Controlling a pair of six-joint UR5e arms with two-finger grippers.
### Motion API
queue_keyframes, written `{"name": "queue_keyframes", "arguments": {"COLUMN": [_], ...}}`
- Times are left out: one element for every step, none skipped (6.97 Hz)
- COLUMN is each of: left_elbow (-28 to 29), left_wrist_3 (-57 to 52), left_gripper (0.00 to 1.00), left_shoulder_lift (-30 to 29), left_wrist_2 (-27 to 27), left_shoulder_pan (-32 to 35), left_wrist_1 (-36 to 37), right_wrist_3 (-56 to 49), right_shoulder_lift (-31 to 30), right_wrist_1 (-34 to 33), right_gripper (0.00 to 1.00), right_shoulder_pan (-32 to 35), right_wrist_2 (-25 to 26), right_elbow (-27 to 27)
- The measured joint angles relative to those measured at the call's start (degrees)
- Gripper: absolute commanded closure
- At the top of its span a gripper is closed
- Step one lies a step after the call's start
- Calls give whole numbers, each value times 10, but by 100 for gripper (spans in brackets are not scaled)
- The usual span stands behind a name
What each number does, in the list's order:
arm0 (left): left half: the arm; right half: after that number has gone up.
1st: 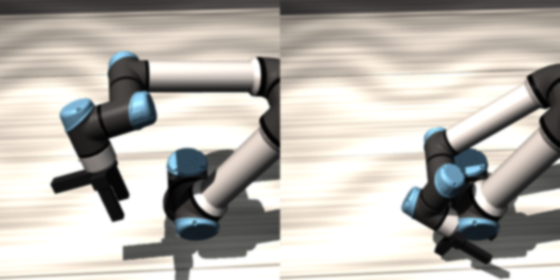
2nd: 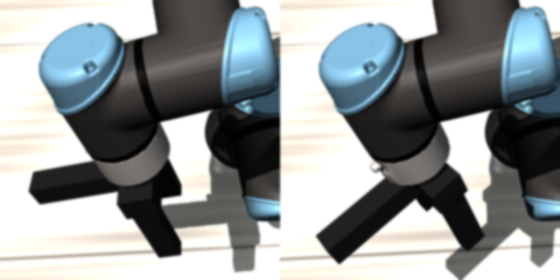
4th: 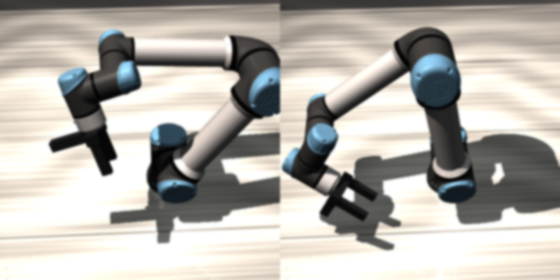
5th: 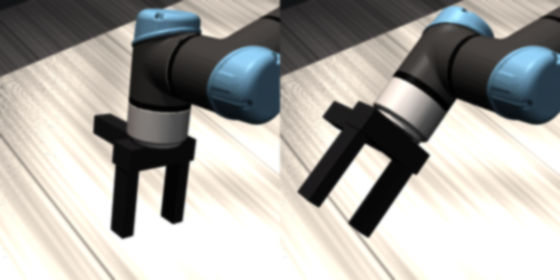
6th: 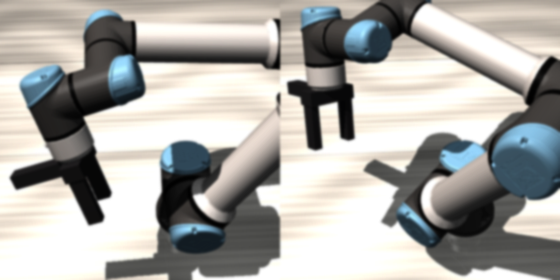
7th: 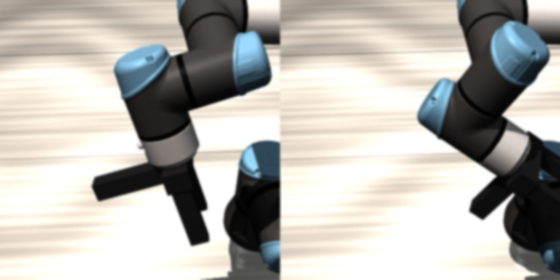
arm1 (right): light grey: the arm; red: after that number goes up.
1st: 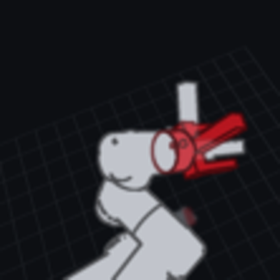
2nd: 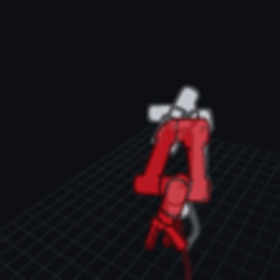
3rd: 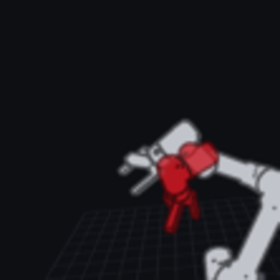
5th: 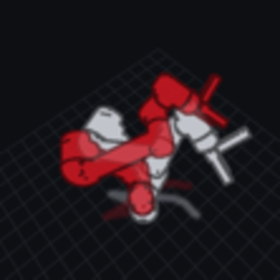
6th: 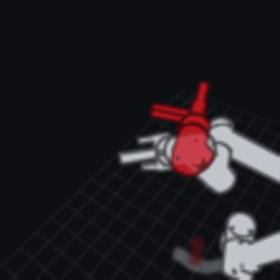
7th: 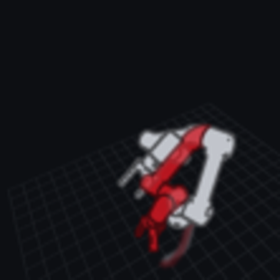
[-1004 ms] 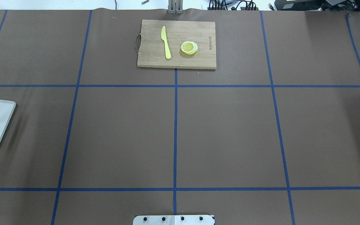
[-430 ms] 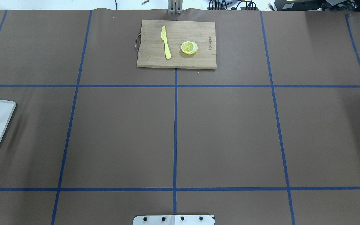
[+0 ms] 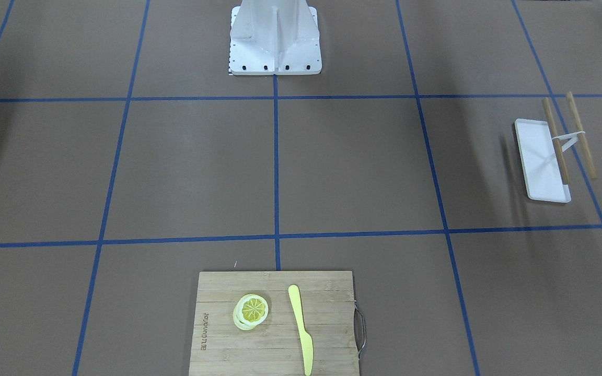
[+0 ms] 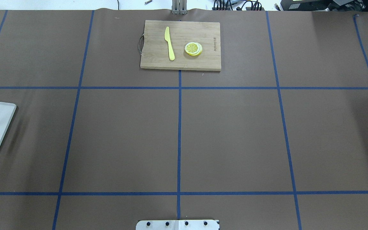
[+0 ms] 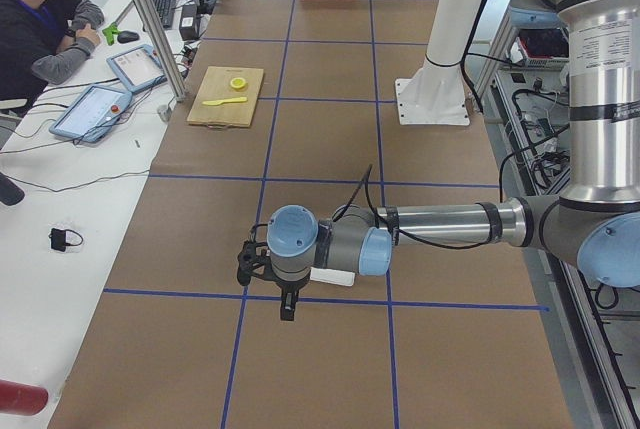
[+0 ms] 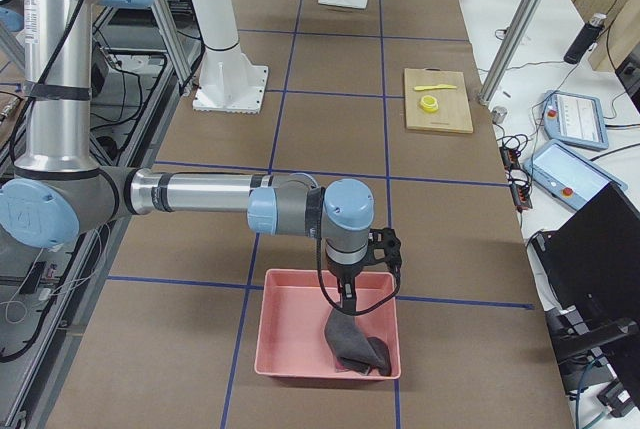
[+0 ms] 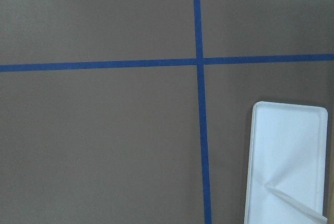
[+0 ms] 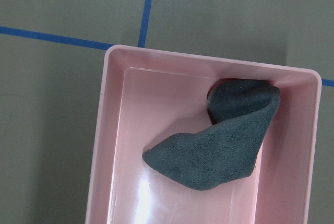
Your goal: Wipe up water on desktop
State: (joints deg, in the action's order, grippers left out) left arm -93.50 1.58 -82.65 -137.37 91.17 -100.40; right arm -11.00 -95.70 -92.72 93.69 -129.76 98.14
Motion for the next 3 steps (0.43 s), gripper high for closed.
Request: {"name": "queue_keyframes", "arguments": {"left_elbow": [4, 9, 13], "left_wrist_3": [0, 0, 0], "left_gripper": [1, 1, 1], "left_shoulder_lift": [0, 0, -1], "left_wrist_2": [0, 0, 0], "left_shoulder_pan": [0, 0, -1], "left_wrist_1": [0, 1, 1], "right_wrist_3": [0, 0, 0], "right_shoulder_lift": [-1, -1, -1], "right_wrist_1": [0, 0, 0], "right_gripper": [0, 0, 0], "right_shoulder_pan": [0, 0, 0], "right_wrist_2": [-1, -1, -1], "right_elbow": [1, 3, 4]}}
